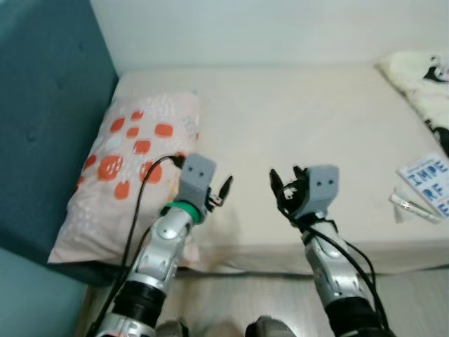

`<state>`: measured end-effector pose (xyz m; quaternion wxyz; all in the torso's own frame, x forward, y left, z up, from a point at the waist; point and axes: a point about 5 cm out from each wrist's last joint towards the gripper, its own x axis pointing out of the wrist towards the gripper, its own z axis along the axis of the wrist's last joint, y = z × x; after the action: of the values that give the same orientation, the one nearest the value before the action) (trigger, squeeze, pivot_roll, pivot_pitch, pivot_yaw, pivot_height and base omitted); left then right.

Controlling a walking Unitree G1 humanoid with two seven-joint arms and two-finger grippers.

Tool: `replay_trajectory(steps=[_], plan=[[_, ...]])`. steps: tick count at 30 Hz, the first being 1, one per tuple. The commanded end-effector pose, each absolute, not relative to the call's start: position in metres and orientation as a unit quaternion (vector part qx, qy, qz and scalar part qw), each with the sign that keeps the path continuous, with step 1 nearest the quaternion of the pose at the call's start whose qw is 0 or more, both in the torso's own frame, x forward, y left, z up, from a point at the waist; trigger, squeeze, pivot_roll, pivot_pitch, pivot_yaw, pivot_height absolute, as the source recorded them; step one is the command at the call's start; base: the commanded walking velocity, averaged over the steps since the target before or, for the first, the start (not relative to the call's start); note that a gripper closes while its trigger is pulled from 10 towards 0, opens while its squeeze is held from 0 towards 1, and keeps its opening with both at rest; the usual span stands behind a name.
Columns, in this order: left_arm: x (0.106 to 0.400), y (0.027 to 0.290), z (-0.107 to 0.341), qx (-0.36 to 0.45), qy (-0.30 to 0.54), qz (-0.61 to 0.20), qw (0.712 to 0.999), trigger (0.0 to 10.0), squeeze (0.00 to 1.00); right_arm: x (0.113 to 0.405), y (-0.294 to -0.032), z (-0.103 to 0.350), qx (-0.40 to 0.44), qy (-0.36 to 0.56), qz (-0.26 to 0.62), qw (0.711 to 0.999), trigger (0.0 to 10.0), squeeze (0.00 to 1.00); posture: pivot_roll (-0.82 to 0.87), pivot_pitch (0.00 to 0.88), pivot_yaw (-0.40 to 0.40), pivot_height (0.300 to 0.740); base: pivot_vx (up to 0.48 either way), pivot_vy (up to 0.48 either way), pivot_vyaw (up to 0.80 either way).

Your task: Clean up the room

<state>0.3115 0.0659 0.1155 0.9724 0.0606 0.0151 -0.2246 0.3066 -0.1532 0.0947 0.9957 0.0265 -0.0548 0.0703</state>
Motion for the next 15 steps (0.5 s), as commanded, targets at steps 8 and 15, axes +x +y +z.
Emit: replay_trajectory(steps=[8, 15], plan=[[0.3109, 0.0722, 0.1074, 0.069, 0.032, -0.218, 0.973, 10.0, 0.0, 0.3038, -0.1477, 0.0884, 0.034, -0.041, 0.081, 0.995, 10.0, 0.0, -0.07, 0.0, 0.039, 0.731, 0.0, -0.259, 0.0], [0.311, 0.0722, 0.107, 0.069, 0.032, -0.219, 0.973, 10.0, 0.0, 0.3046, -0.1479, 0.088, 0.021, -0.037, 0.082, 0.996, 10.0, 0.0, -0.07, 0.0, 0.041, 0.731, 0.0, -0.255, 0.1]])
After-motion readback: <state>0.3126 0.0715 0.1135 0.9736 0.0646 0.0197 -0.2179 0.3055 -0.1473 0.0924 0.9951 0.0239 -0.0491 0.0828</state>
